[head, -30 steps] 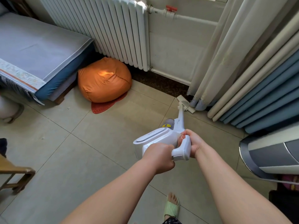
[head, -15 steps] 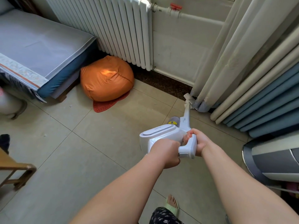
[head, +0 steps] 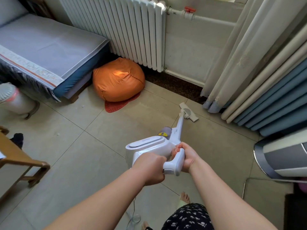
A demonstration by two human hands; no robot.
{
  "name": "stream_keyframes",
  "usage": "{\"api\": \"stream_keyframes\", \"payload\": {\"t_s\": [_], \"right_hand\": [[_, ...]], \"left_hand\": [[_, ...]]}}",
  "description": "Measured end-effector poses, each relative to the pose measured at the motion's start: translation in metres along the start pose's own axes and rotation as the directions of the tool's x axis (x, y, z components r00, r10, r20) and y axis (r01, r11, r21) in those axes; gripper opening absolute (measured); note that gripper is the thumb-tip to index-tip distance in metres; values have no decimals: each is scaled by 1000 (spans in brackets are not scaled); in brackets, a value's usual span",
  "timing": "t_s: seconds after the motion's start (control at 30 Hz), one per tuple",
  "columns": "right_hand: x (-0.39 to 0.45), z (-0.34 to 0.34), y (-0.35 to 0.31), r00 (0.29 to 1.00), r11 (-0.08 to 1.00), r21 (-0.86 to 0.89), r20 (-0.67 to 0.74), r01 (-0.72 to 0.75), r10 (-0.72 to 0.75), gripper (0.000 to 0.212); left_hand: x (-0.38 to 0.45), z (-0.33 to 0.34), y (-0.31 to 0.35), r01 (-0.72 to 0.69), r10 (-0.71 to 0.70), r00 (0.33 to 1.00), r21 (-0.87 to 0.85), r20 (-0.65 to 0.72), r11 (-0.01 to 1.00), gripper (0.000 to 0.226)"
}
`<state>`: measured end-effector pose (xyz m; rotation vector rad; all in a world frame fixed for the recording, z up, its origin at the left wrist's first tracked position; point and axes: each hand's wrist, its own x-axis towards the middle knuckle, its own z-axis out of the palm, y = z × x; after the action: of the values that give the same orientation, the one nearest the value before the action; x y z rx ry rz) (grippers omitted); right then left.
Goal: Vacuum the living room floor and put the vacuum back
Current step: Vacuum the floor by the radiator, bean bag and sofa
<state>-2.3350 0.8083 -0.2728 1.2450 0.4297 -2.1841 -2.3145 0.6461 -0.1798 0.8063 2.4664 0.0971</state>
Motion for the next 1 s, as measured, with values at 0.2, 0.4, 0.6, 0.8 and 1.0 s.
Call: {"api": "stream_keyframes", "payload": {"t_s": [0.2, 0.4, 0.6, 0.8, 1.0], "right_hand": [[0, -17, -28, 999, 999, 40, -33, 34, -33, 18], [1, -24, -99, 997, 997, 14, -46, 69, -69, 15], [2, -30, -172, 992, 994, 9, -69, 105, -104, 16], [6, -37, -197, 993, 998, -9, -97, 69, -69, 12], [17, -19, -156, 996, 999, -22, -86, 29, -31, 15]], "left_hand": [[24, 6, 18, -37, 36, 999, -35, -27, 999, 6], [89, -13, 39, -60, 57, 996, -45, -63, 997, 6], [157, -31, 64, -84, 79, 992, -57, -95, 995, 5], [183, -28, 70, -72, 66, 995, -87, -74, 994, 6], [151, -18, 43, -4, 1, 999, -67, -50, 998, 6]]}}
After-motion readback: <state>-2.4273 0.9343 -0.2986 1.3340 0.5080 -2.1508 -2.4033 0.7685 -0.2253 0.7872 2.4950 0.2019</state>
